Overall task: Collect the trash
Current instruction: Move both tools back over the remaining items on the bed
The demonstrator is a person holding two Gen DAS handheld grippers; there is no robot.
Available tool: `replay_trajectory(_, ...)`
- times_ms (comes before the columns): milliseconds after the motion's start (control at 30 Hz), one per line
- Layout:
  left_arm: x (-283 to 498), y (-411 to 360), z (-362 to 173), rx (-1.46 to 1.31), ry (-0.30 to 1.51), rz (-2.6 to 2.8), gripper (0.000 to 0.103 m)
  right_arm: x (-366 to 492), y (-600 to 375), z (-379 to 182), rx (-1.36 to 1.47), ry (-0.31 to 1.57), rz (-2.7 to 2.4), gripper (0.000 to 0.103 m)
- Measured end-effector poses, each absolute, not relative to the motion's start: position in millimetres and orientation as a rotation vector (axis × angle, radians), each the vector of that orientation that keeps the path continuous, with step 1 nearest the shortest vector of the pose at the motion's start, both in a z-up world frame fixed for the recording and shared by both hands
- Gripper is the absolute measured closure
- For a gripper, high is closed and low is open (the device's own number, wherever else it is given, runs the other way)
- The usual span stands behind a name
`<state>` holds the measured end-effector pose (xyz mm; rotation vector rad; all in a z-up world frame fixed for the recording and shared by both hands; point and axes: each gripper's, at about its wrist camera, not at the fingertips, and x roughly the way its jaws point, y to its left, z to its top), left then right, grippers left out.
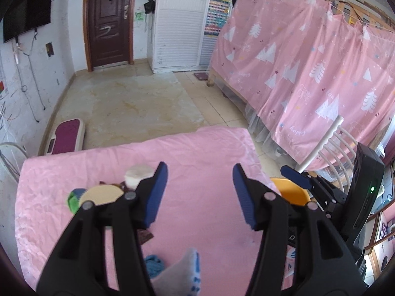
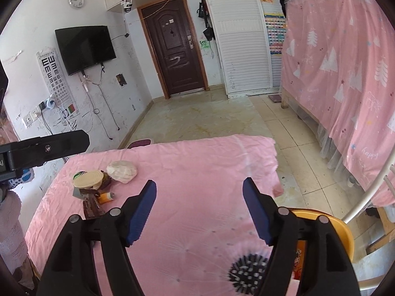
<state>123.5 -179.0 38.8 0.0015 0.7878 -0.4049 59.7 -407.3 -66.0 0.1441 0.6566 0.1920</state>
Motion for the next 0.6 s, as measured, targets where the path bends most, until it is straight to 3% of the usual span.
replay_trajectory(367,135,-113,35,-0.068,0.790,-0.326,0.051,82,-353,-66,0.084,0.683,0.262,0.039)
replay_trajectory(467,138,-93,31,-0.087,0.794,-0.300,0.042,88,-336,-66,0.070,0.695,0.279,0.038)
replay_trajectory(600,144,-68,26,-0.106,0.797,-0.254,0.042,94,-319,-68,0.045,0.707,0.299,0.038)
